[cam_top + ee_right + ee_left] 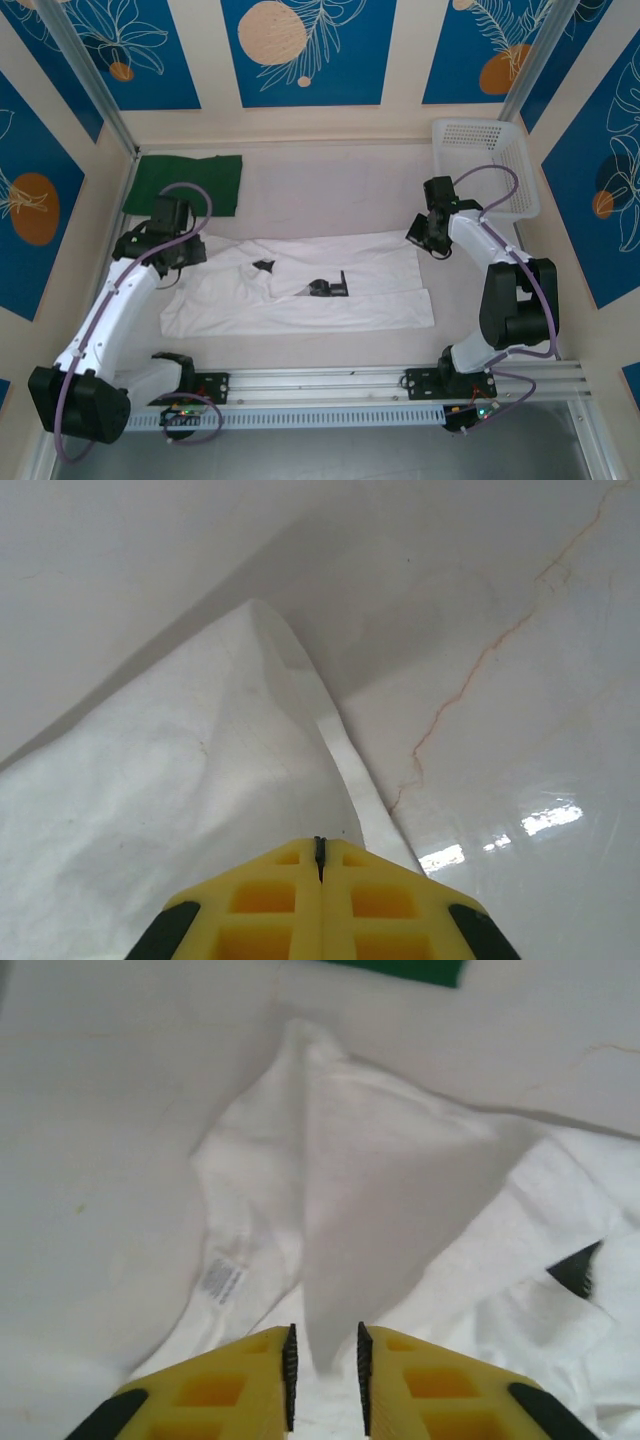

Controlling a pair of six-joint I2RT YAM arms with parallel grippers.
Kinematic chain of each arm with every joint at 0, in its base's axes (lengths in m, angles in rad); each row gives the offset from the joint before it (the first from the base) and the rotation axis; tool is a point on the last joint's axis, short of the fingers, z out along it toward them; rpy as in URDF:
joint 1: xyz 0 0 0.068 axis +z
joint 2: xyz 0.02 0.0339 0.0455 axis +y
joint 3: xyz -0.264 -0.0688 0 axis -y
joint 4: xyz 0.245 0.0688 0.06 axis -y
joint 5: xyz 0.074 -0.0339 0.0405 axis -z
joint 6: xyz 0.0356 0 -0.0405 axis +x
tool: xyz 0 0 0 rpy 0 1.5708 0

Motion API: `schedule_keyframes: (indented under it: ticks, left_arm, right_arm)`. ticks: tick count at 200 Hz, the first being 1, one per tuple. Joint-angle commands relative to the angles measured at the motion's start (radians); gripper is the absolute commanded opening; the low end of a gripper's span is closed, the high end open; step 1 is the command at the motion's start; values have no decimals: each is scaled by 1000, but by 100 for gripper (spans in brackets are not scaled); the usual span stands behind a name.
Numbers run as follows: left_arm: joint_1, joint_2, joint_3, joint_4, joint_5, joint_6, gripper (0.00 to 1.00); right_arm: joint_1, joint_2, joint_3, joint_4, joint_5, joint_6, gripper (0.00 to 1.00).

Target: Fold and stack the t-shirts

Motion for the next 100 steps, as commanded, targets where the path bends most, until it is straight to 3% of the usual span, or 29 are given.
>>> schedule_keyframes:
  ticks: [1, 10, 21, 31, 47, 68, 83, 100]
  left_arm:
    - [13, -77, -32, -137, -242, -253, 45]
    - [16, -109, -43, -174, -322, -333, 59]
    - [30, -146, -60, -157, -363, -362, 61]
    - [57, -156, -74, -82, -321, -327, 61]
    - [92, -94, -54, 34, -184, -247, 56]
    - [105, 101, 28, 108, 19, -137, 50]
    - [105, 246, 90, 124, 125, -82, 51]
    - [105, 401, 164, 108, 164, -28, 61]
  right_arm:
    - [-21, -25, -25, -30, -20, 29, 23]
    - [-32, -32, -34, -43, -20, 46, 34]
    - [-42, -46, -46, -51, -23, 66, 44]
    - [-48, -60, -48, -62, -19, 82, 48]
    - [-50, -74, -35, -82, -7, 112, 49]
    - [-25, -63, 2, -58, -18, 121, 46]
    - [17, -7, 54, -42, -39, 98, 43]
    - [76, 102, 145, -59, -35, 61, 40]
